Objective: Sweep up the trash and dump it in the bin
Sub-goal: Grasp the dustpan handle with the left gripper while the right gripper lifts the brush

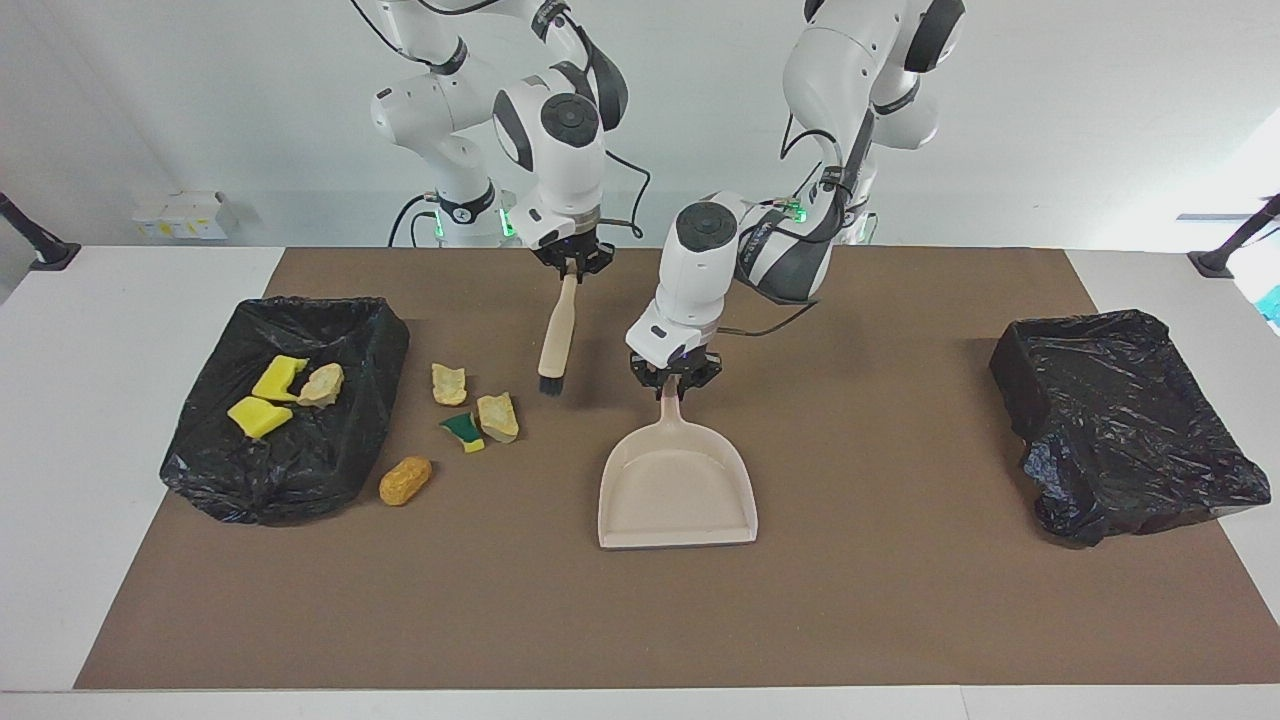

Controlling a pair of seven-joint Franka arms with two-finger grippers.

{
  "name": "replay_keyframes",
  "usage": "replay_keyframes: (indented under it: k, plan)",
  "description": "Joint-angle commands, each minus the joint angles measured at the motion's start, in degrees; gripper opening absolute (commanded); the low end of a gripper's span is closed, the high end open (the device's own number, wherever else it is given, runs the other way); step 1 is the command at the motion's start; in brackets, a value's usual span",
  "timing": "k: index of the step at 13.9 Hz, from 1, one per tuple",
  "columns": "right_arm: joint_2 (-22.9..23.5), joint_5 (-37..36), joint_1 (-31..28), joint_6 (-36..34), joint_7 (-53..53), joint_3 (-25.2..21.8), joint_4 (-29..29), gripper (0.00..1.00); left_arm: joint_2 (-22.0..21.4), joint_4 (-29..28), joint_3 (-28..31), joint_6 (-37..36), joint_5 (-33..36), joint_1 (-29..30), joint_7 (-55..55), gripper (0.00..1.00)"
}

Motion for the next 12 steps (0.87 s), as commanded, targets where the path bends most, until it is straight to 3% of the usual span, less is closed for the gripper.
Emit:
replay_keyframes:
  k: [1,5,8,12]
  plan:
    - [2.6,-4.5,-6.4,0.1,-6.1,0.5,2.4,0.00,-2.0,0.8,1.2,-4.2,0.5,0.4,11.7,0.00]
    - [6.8,-20.3,-14.9,0.4,-19.3,0.4,6.0,0.00,-5.3,1.2,1.6,-8.7,0.5,3.4,24.6,0.00]
    - [12.1,-29.8,-19.1,3.7,-19.9,0.4,8.2,0.00,-7.1,1.1,1.7,-11.1,0.5,7.1,39.2,0.00]
    - [18.2,-33.7,-22.7,4.8,-19.7,0.4,14.0,0.00,-10.1,1.4,1.8,-14.3,2.4,11.1,65.4,0.00]
